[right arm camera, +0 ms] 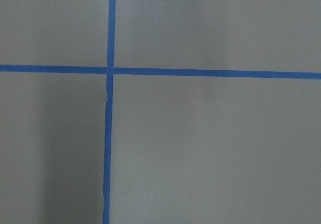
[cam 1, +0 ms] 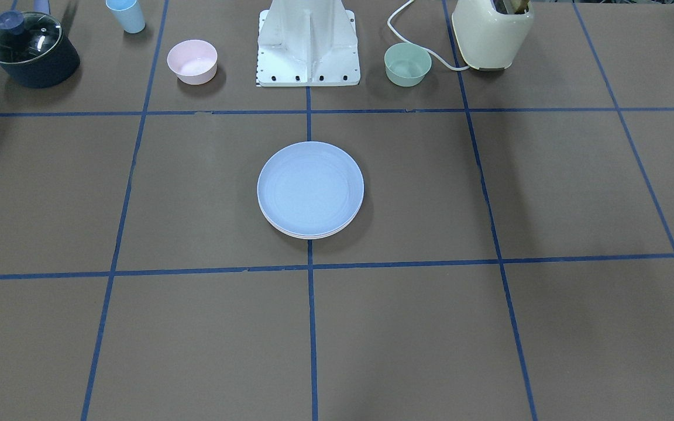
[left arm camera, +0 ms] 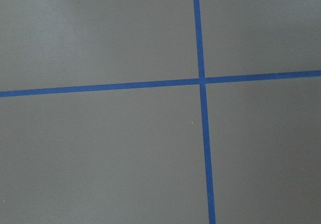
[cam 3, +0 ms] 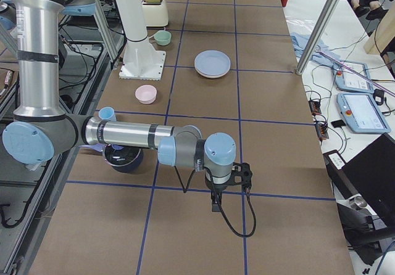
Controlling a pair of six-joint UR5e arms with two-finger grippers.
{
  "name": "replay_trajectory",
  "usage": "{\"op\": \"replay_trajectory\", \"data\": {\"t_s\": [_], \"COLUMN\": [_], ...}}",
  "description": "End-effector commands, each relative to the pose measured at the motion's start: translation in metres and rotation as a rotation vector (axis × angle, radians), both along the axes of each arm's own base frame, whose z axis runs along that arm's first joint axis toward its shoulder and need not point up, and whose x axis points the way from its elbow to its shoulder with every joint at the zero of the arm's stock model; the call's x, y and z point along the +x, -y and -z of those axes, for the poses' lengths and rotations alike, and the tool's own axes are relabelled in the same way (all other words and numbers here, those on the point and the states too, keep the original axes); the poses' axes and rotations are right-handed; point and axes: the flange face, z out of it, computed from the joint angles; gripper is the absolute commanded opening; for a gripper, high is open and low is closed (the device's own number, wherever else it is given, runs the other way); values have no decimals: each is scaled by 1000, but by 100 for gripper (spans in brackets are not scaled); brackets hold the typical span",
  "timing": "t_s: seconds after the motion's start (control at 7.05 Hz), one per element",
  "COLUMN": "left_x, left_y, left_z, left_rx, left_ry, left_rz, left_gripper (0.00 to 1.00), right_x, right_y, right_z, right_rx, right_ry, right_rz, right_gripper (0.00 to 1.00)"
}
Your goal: Stack three plates with pink and blue
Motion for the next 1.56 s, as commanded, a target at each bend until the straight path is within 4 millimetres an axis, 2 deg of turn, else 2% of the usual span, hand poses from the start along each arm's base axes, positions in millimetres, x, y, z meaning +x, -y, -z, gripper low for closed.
{"op": "replay_trajectory", "data": {"t_s": [0.0, 0.28, 0.43, 0.57, 0.71, 1.42], "left_x": [0, 0, 0, 0, 0, 0], "left_y": [0, 0, 0, 1, 1, 2], "left_z": [0, 0, 1, 1, 1, 1], "left_rx": [0, 0, 2, 2, 2, 0], "left_ry": [0, 0, 0, 0, 0, -1], "left_rz": [0, 0, 0, 0, 0, 3], "left_gripper": [100, 100, 100, 100, 100, 100], "right_x": [-4, -7, -7, -8, -8, -7], "right_y": [4, -2, -3, -4, -8, -10], "right_z": [2, 10, 25, 52, 61, 49], "right_rx": [32, 29, 10, -21, -41, -57], "right_ry": [51, 100, 101, 92, 88, 50], "right_rz": [-45, -44, -44, -43, -41, -38], "right_gripper": [100, 100, 100, 100, 100, 100]}}
